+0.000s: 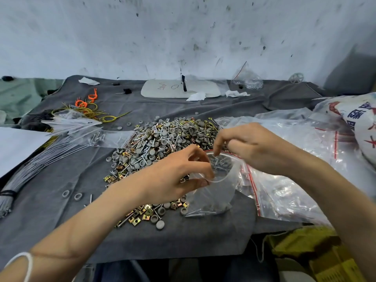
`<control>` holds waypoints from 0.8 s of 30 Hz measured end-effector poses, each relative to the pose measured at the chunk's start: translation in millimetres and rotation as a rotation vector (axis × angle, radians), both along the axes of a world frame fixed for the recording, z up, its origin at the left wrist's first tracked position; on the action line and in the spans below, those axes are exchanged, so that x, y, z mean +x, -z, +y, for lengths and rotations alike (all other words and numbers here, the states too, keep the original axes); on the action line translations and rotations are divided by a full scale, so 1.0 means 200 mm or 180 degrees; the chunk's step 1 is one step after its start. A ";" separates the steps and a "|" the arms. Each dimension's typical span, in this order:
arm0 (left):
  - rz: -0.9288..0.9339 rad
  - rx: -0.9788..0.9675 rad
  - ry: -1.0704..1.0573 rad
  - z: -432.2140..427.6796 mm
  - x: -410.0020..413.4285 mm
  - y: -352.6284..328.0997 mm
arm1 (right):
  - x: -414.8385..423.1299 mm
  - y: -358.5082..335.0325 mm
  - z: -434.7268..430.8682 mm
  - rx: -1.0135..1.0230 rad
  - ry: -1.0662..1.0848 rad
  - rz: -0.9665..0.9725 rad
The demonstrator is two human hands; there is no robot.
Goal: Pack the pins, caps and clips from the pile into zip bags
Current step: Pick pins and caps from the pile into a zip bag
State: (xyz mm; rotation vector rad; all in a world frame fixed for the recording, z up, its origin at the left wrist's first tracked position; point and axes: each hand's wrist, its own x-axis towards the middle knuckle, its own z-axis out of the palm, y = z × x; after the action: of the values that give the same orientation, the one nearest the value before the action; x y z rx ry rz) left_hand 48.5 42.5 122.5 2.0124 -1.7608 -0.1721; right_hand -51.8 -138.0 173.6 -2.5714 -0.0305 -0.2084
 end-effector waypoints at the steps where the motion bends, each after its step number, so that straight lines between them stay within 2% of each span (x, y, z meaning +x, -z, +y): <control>1: -0.0002 -0.0001 -0.0025 0.00 0.00 0.00 | 0.00 0.00 -0.01 0.0273 0.0083 0.0156; 4: 0.0028 0.0033 -0.0107 0.02 0.00 0.00 | 0.00 0.00 -0.03 0.0809 0.0263 0.0719; 6: 0.0059 0.0033 -0.0156 0.02 0.00 0.00 | -0.02 0.00 -0.05 0.1219 0.0311 0.0858; 10: 0.0172 -0.0046 -0.0310 0.03 0.00 0.02 | -0.04 0.01 -0.11 0.1985 0.0586 0.0548; 14: 0.0300 -0.0160 -0.0448 0.06 -0.01 0.03 | -0.06 0.06 -0.13 0.2344 0.0851 0.0345; 17: 0.0280 -0.0268 -0.0422 0.05 -0.02 0.03 | -0.05 0.04 -0.07 0.2007 0.0424 -0.0254; 19: 0.0222 -0.0314 -0.0377 0.05 -0.03 0.03 | -0.02 0.01 -0.01 0.1225 0.0117 -0.0516; 21: 0.0221 -0.0345 -0.0361 0.04 -0.04 0.03 | 0.01 0.02 0.04 0.0263 0.0064 -0.0232; 22: 0.0232 -0.0373 -0.0371 0.05 -0.04 0.03 | 0.01 0.04 0.05 -0.0005 0.0095 -0.0049; 23: 0.0243 -0.0397 -0.0392 0.05 -0.04 0.03 | 0.01 0.04 0.05 -0.0060 0.0161 0.0040; 24: 0.0254 -0.0407 -0.0415 0.05 -0.04 0.03 | 0.00 0.04 0.05 0.0161 0.0267 0.0000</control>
State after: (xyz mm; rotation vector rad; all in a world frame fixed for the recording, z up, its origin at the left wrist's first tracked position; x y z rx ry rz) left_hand 41.2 53.3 116.8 1.9922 -1.5464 -0.0945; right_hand -51.9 -128.8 164.8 -2.5245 0.0818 -0.2378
